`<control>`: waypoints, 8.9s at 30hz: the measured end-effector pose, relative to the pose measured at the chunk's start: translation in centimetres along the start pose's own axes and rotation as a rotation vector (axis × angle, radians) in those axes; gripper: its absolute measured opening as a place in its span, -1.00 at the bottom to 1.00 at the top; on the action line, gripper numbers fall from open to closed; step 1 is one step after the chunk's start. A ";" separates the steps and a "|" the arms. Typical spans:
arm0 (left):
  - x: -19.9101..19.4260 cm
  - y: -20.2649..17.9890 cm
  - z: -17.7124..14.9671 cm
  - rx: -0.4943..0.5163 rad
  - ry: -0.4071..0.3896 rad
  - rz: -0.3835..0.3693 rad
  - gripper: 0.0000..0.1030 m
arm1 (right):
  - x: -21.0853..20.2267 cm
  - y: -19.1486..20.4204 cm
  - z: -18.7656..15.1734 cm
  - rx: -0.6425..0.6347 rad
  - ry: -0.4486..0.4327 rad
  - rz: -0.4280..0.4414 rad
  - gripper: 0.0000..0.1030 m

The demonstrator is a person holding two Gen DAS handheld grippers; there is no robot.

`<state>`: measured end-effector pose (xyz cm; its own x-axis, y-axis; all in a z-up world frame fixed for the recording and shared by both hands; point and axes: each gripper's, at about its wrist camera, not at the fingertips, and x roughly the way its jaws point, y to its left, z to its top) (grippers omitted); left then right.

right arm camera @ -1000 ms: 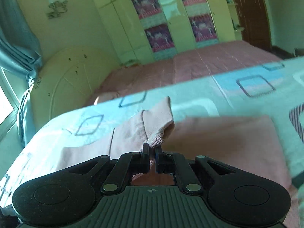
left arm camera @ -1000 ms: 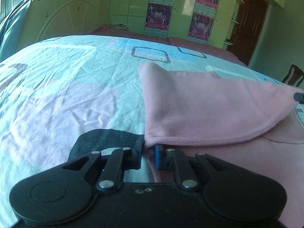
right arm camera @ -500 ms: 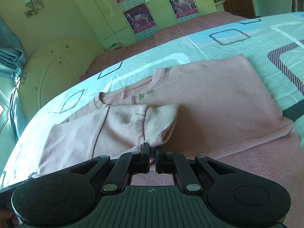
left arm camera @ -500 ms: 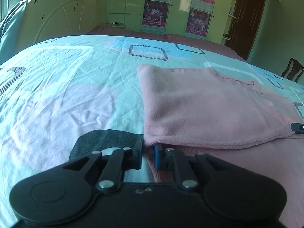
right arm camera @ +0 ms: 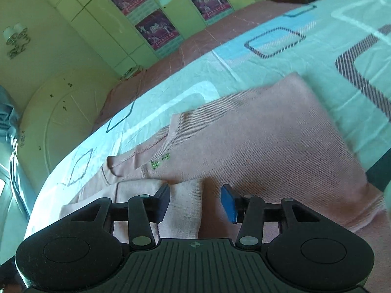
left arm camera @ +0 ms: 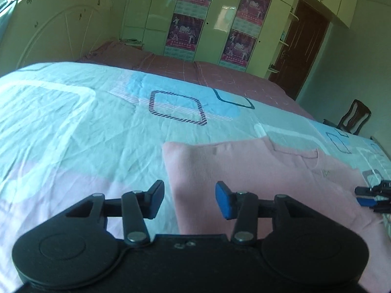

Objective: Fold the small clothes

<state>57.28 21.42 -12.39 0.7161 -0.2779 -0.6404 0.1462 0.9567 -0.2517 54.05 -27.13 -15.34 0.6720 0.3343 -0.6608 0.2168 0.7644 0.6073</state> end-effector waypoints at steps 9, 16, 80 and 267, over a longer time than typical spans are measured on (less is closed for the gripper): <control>5.4 3.6 2.1 -0.157 0.020 -0.092 -0.82 | 0.3 2.3 -1.4 -0.232 -0.016 -0.047 -0.92; 5.7 4.0 1.9 -0.079 0.030 0.002 -0.62 | 0.6 3.0 -3.1 -0.327 -0.043 -0.174 -0.91; -2.5 -10.6 -9.5 0.335 0.095 0.239 0.56 | -0.4 7.2 -10.1 -0.661 0.024 -0.229 -0.12; 9.2 -18.2 -2.5 0.404 0.050 -0.011 0.71 | 9.5 8.8 -1.0 -0.832 0.035 -0.057 -0.13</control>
<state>59.55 1.26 -15.55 0.6803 -0.2822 -0.6765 0.4169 0.9080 0.0405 61.61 -16.64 -16.67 0.6502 0.2897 -0.7024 -0.3536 0.9336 0.0578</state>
